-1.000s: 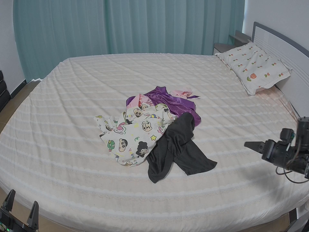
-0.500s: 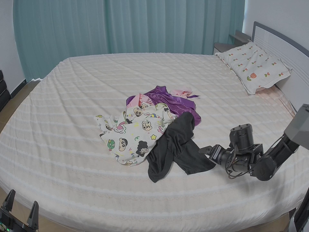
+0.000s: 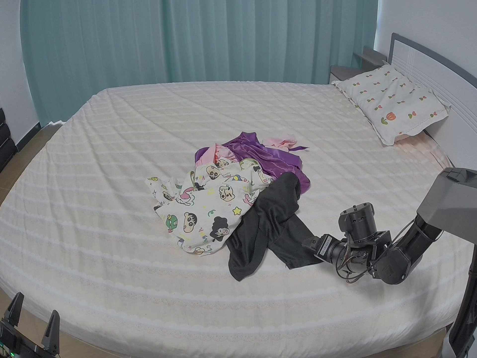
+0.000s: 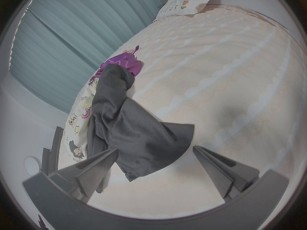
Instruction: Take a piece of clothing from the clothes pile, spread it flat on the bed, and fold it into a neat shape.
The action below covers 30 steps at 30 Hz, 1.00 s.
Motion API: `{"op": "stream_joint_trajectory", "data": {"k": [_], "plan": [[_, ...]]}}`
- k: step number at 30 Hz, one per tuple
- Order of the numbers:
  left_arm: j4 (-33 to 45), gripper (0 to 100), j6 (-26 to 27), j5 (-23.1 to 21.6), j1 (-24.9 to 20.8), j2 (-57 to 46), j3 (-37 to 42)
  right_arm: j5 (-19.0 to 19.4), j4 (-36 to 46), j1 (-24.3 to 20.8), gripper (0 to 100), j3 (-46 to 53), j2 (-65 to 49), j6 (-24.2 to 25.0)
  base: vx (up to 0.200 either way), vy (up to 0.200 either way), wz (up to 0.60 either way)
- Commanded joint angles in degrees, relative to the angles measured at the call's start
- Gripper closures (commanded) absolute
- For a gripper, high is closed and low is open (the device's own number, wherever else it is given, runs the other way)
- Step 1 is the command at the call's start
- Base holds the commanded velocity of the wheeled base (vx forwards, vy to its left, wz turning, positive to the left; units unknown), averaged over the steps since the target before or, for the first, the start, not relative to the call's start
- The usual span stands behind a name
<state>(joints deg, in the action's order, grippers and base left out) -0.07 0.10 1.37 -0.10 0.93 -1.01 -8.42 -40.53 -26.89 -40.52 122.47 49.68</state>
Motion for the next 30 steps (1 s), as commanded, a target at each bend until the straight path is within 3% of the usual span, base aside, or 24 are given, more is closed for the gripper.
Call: {"op": "stream_joint_trajectory", "data": {"k": [1, 10, 11, 16, 21, 24, 30], "plan": [[0.0, 0, 0.0, 0.0, 0.0, -0.7, 1.0, 0.0, -0.1, -0.5, 0, -0.3, 0.8, 0.0, 0.0, 0.0, 0.0], [0.0, 0, -0.1, 0.0, 0.0, -0.8, 1.0, -0.1, -0.1, -1.9, 0, -6.4, 5.3, 0.4, 0.0, 0.0, 0.0], [0.0, 0, -0.1, 0.0, 0.0, -0.8, 1.0, -0.1, -0.1, -2.6, 100, -6.9, 6.5, 0.3, 0.0, 0.0, 0.0], [0.0, 0, 0.0, 0.0, 0.0, -0.8, 1.0, 0.1, -0.6, -2.3, 100, -6.3, 6.8, 0.9, 0.0, 0.0, 0.0], [0.0, 0, -0.3, -0.8, 0.0, -0.8, 1.0, 0.7, -8.3, -1.4, 100, -0.3, 3.3, 1.6, 0.0, 0.0, 0.0], [-0.1, 0, 0.6, -3.9, 0.0, -0.8, 1.0, 2.7, -21.3, -1.7, 100, 9.7, 0.6, 2.9, 0.0, 0.0, 0.0], [-0.1, 0, 0.3, -3.8, 0.0, -0.8, 1.0, 3.4, -38.4, -2.1, 100, 22.1, -0.1, 3.1, 0.0, 0.0, 0.0]]}}
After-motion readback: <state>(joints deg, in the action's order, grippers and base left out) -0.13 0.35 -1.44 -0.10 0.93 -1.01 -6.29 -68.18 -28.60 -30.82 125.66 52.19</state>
